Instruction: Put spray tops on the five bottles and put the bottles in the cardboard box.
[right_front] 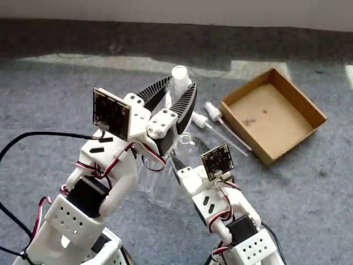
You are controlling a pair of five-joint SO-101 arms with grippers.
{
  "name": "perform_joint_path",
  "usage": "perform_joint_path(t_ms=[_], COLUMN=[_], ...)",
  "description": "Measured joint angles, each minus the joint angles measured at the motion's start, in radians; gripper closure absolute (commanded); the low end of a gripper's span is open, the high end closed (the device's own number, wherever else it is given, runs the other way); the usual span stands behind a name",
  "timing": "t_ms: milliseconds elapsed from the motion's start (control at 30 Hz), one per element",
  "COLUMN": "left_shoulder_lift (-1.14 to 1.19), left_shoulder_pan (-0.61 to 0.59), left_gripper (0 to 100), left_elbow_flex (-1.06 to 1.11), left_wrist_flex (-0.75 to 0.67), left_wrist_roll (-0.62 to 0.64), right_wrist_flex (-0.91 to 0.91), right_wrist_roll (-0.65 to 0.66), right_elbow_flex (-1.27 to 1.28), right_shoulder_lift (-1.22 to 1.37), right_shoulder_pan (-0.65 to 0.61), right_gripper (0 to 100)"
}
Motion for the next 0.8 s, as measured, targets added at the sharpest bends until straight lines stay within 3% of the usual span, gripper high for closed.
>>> perform_joint_path(t_ms=[167, 567, 800], left_shoulder_lift=[-0.003, -0.011, -0.012], left_shoulder_pan=[-0.003, -0.008, -0.009], left_gripper=[100, 100, 100], left_elbow_flex=[0.003, -0.023, 0.068], left_wrist_flex=[-0.003, 0.209, 0.221], left_wrist_roll=[0.112, 0.121, 0.121], right_wrist_flex=[0.0, 0.0, 0.0], right_wrist_roll=[0.0, 0.0, 0.0], right_elbow_flex=[0.0, 0.0, 0.0], right_shoulder_lift=[0.0, 0.0, 0.0], right_shoulder_pan=[0.0, 0.0, 0.012], right_gripper=[90.8, 90.8, 90.8])
